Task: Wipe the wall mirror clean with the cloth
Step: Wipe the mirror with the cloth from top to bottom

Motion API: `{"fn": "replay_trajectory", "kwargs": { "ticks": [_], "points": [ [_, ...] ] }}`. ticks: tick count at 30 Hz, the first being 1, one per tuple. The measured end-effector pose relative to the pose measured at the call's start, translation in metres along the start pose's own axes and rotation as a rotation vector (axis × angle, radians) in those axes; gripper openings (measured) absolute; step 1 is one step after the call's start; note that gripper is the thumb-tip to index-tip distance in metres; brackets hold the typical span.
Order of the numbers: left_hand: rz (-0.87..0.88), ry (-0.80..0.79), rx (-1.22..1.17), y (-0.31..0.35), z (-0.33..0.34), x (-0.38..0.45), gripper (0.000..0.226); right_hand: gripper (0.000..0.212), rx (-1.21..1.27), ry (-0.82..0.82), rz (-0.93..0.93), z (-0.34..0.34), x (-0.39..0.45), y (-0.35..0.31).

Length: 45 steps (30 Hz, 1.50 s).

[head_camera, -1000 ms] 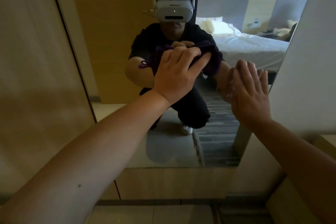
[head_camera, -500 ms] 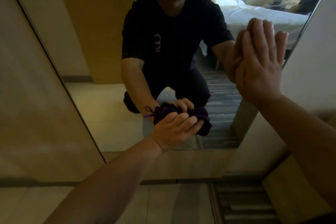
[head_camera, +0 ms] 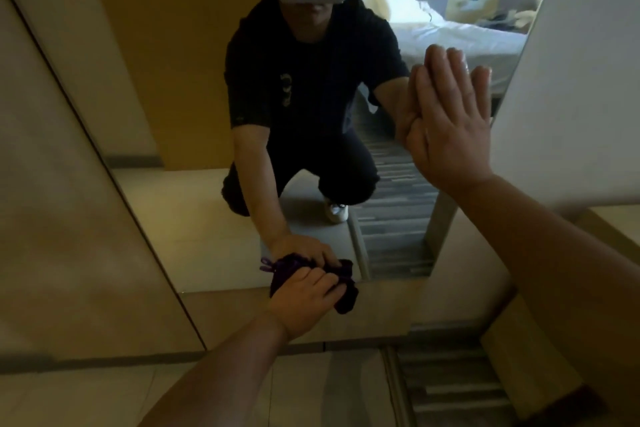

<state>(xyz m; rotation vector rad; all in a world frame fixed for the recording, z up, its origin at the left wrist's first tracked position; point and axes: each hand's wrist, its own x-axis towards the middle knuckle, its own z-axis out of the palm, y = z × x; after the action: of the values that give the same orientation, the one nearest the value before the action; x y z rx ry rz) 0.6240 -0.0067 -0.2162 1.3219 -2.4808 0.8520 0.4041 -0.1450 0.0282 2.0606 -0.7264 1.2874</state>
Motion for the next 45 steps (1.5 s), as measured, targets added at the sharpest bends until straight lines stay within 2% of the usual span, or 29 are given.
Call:
{"fn": "replay_trajectory", "kwargs": {
  "ticks": [3, 7, 9, 12, 15, 20, 22, 26, 32, 36, 40, 43, 45],
  "points": [
    [-0.11, 0.128, -0.056, -0.011, -0.034, 0.014, 0.042, 0.049, 0.006, -0.056, -0.009, -0.007, 0.001, 0.001],
    [-0.192, 0.467, 0.002, -0.048, -0.108, 0.071, 0.029, 0.048, 0.063, -0.117, -0.007, -0.019, 0.003, 0.002],
    [-0.221, 0.61, -0.002, -0.071, -0.154, 0.108, 0.032, 0.045, 0.11, -0.107, -0.011, -0.024, 0.002, 0.005],
    [-0.182, 0.741, 0.181, -0.11, -0.215, 0.161, 0.027, 0.043, 0.079, -0.044, 0.019, -0.03, 0.002, 0.02],
    [-0.232, 0.813, 0.304, -0.137, -0.258, 0.206, 0.026, 0.046, 0.003, -0.049, 0.061, -0.034, 0.003, 0.034],
    [-0.283, 0.78, 0.407, -0.132, -0.246, 0.222, 0.028, 0.048, 0.003, -0.036, 0.023, -0.031, 0.004, 0.043],
    [-0.249, 0.764, 0.413, -0.115, -0.216, 0.209, 0.029, 0.045, 0.017, 0.01, 0.024, -0.027, 0.003, 0.044],
    [-0.073, 0.625, 0.4, -0.075, -0.135, 0.167, 0.035, 0.043, 0.04, 0.071, 0.012, -0.015, -0.001, 0.049],
    [-0.008, 0.521, 0.318, -0.03, -0.055, 0.124, 0.034, 0.042, 0.037, 0.11, 0.011, -0.006, -0.002, 0.053],
    [0.036, 0.419, 0.265, -0.008, -0.018, 0.092, 0.035, 0.042, 0.052, 0.084, 0.038, -0.013, -0.005, 0.05],
    [0.062, 0.209, 0.16, 0.013, 0.004, 0.06, 0.042, 0.045, 0.079, -0.009, 0.059, -0.023, -0.013, 0.047],
    [0.056, 0.047, 0.061, 0.022, 0.006, 0.045, 0.046, 0.047, 0.098, -0.071, 0.083, -0.032, -0.025, 0.052],
    [0.0, 0.033, 0.014, 0.022, -0.005, 0.05, 0.049, 0.049, 0.108, -0.079, 0.172, -0.038, -0.032, 0.06]
  ]
}}
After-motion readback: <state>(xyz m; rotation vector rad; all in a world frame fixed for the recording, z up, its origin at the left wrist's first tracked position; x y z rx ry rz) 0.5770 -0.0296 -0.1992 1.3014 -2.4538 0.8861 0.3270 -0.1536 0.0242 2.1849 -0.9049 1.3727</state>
